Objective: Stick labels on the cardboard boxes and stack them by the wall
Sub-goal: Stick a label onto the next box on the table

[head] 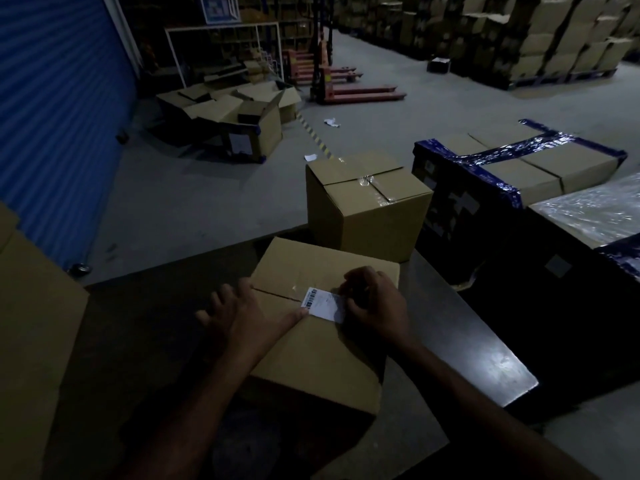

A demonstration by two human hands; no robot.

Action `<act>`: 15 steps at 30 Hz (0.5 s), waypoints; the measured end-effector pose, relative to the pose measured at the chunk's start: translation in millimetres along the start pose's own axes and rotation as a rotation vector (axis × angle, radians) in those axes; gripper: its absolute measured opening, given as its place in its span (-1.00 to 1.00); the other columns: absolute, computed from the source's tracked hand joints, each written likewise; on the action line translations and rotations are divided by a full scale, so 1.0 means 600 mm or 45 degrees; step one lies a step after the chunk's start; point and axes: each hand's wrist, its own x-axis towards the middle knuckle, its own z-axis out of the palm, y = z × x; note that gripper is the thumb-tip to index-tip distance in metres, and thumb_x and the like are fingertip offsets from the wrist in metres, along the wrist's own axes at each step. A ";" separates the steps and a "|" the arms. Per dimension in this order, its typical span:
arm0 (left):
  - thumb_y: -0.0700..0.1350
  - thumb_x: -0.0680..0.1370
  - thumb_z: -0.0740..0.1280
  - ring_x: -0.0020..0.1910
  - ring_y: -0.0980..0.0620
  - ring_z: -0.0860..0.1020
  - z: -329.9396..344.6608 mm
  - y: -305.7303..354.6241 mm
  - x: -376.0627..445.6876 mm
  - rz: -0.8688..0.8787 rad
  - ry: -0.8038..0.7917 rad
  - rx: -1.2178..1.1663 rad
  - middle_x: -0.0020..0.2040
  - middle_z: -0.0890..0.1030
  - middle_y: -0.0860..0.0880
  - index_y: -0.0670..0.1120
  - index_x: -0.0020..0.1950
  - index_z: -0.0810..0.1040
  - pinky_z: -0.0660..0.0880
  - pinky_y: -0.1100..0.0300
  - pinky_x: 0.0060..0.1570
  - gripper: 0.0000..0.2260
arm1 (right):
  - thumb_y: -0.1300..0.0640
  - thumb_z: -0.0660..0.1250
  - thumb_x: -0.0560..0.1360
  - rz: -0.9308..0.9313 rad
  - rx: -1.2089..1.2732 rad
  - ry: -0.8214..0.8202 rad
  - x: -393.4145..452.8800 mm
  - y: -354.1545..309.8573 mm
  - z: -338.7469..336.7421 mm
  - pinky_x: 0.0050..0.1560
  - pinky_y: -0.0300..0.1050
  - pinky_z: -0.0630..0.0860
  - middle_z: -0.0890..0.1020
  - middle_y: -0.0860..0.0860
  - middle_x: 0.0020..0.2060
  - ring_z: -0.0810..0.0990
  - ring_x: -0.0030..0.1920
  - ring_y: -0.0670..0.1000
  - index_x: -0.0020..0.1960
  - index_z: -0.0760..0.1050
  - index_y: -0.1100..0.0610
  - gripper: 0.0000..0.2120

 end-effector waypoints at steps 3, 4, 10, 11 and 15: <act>0.63 0.19 0.29 0.57 -0.17 0.04 0.007 0.012 0.001 0.054 -0.042 -0.090 0.61 0.00 -0.13 -0.01 0.62 -0.11 -0.01 -0.24 0.51 0.23 | 0.05 0.42 0.45 -0.033 0.027 -0.058 0.005 0.008 -0.008 -0.07 -0.28 0.58 0.57 -0.09 0.02 0.58 -0.04 -0.19 0.15 0.49 -0.04 -0.71; 0.64 0.18 0.27 0.60 -0.15 -0.06 0.013 0.022 -0.001 0.093 -0.049 -0.088 0.63 -0.09 -0.10 0.00 0.62 -0.17 -0.11 -0.27 0.52 0.25 | 0.05 0.43 0.45 -0.026 0.043 -0.067 0.004 0.011 -0.008 -0.05 -0.32 0.57 0.57 -0.09 0.03 0.57 -0.02 -0.20 0.16 0.48 -0.04 -0.69; 0.72 0.11 0.12 0.61 -0.09 -0.13 0.041 0.035 -0.002 0.173 0.027 -0.056 0.64 -0.10 -0.06 0.01 0.62 -0.12 -0.15 -0.28 0.52 0.27 | 0.08 0.41 0.46 0.021 -0.022 0.047 -0.028 0.012 0.010 -0.15 -0.47 0.33 0.55 -0.13 0.00 0.36 -0.04 -0.29 0.16 0.46 -0.01 -0.71; 0.72 0.12 0.12 0.61 -0.09 -0.13 0.041 0.033 -0.002 0.175 0.032 -0.050 0.64 -0.10 -0.07 0.01 0.62 -0.11 -0.14 -0.28 0.53 0.27 | 0.08 0.41 0.46 0.012 -0.027 0.072 -0.030 0.009 0.012 -0.15 -0.44 0.31 0.55 -0.13 -0.02 0.35 -0.04 -0.26 0.14 0.47 0.00 -0.73; 0.72 0.13 0.11 0.61 -0.09 -0.13 0.039 0.034 -0.005 0.179 0.020 -0.034 0.64 -0.12 -0.07 0.01 0.63 -0.09 -0.12 -0.23 0.54 0.26 | 0.12 0.42 0.45 0.006 -0.028 0.071 -0.025 0.005 0.011 -0.14 -0.31 0.36 0.47 -0.19 -0.10 0.42 0.00 -0.11 0.06 0.47 0.01 -0.77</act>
